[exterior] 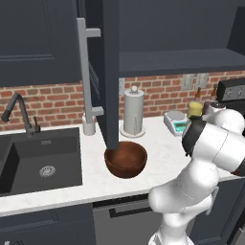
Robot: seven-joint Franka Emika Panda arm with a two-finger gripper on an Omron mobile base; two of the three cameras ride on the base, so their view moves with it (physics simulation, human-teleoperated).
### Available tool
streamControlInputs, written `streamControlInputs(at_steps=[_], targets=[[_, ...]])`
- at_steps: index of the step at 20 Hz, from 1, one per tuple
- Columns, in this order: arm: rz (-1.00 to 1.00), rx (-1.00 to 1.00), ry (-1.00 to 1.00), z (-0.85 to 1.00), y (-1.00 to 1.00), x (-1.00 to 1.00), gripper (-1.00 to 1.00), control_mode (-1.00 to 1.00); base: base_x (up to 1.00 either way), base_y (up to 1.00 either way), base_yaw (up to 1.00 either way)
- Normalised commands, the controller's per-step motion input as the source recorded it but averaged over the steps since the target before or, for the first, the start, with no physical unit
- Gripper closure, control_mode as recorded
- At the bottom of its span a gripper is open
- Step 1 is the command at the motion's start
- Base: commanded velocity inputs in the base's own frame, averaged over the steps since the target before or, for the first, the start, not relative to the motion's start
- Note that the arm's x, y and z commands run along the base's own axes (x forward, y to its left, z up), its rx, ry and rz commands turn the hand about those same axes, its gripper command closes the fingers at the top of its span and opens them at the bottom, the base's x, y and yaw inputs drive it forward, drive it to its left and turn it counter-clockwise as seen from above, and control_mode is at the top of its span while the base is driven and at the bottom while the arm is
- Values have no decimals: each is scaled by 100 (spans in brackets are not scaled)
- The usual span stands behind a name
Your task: Pick up the bowls on the counter and stack them on top of one another in the open cabinet. Place the smaller bowl on top of the larger bowl.
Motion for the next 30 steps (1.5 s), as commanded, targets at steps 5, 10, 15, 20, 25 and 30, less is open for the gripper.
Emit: streamControlInputs(at_steps=[5,10,15,20,25,30], targets=[[0,0,-34,90,47,-68,100,-100,0,0,0],[0,-1,-35,94,93,-66,100,-100,0,0,0],[0,-5,-23,96,100,-63,100,-100,0,0,0],[2,-13,-9,99,100,-56,100,-100,0,0,0],[3,-17,0,100,100,-44,100,-100,0,0,0],[1,-16,13,56,96,-18,100,-100,0,0,0]])
